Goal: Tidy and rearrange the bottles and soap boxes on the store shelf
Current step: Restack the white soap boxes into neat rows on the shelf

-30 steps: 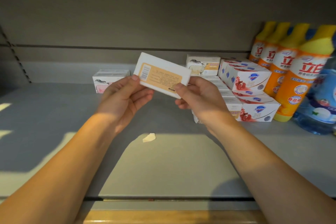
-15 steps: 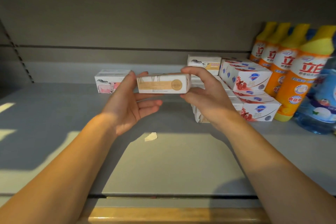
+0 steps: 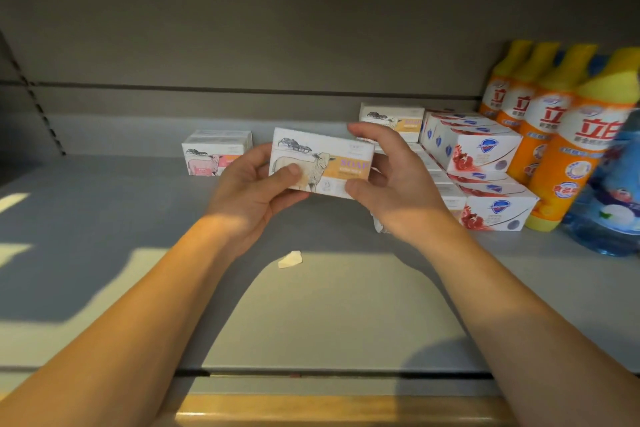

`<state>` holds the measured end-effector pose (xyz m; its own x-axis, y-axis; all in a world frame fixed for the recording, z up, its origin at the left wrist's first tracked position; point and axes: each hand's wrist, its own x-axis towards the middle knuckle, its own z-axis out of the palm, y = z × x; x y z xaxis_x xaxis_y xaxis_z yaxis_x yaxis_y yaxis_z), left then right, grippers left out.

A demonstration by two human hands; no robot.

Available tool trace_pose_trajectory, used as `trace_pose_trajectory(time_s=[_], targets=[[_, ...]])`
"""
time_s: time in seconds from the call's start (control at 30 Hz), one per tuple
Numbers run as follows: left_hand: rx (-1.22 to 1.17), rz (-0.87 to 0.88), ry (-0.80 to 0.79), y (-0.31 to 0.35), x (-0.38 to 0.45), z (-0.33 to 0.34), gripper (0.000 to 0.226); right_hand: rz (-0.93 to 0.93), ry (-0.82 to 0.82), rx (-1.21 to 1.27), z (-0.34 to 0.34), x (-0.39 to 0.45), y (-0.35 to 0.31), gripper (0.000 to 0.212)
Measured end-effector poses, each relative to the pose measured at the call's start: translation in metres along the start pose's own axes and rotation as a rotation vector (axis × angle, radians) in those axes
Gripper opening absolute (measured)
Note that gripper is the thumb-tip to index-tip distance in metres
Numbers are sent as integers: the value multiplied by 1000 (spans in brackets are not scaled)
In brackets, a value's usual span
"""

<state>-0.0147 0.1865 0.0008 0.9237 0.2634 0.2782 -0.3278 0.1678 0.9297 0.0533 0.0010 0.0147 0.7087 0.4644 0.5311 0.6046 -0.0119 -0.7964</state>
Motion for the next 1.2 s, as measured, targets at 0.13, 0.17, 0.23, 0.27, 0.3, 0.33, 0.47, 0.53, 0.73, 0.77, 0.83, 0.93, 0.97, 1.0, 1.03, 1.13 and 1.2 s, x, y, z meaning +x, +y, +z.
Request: trace_pose_trajectory(time_s=[0.13,0.17,0.23,0.27,0.3,0.33,0.47,0.53,0.73,0.77,0.83,0.93,0.97,1.0,1.03,1.13,1.2], targets=[[69,118,-4,2,-3,1,48,-57,1,-233,1,1,3,69],[109,149,6,2,-3,2,49,-71,7,-282,0,1,4,68],[197,215,21,2,-4,5,51,-99,25,-333,0,0,4,60],[236,247,19,2,-5,7,52,-110,33,-340,-1,0,3,55],[261,276,9,2,-5,8,53,-115,39,-339,-1,0,2,52],[272,296,-3,2,-6,10,54,-117,42,-331,0,-1,1,50],[284,315,-29,2,-6,11,55,-136,37,-313,0,-2,-4,49],[285,302,-25,1,-6,11,55,-147,25,-335,-2,-2,-4,47],[314,232,-1,-2,-2,6,40,-156,54,-400,-6,-1,-4,45],[348,203,24,-5,0,3,38,-157,82,-427,-10,1,-5,45],[508,142,86,-13,5,-2,32,-127,138,-489,-23,7,-4,45],[772,58,127,-25,10,-5,23,-88,149,-616,-46,20,-3,45],[855,38,131,-28,12,-5,23,-83,131,-680,-54,25,0,45],[944,19,131,-30,13,-5,26,-74,115,-741,-62,31,2,45],[1036,-1,125,-31,14,-6,30,-60,102,-798,-69,38,5,45],[1270,-58,71,-36,17,-8,40,-5,29,-956,-83,59,12,47],[1367,-95,34,-39,17,-9,44,4,-30,-1061,-87,71,17,48]])
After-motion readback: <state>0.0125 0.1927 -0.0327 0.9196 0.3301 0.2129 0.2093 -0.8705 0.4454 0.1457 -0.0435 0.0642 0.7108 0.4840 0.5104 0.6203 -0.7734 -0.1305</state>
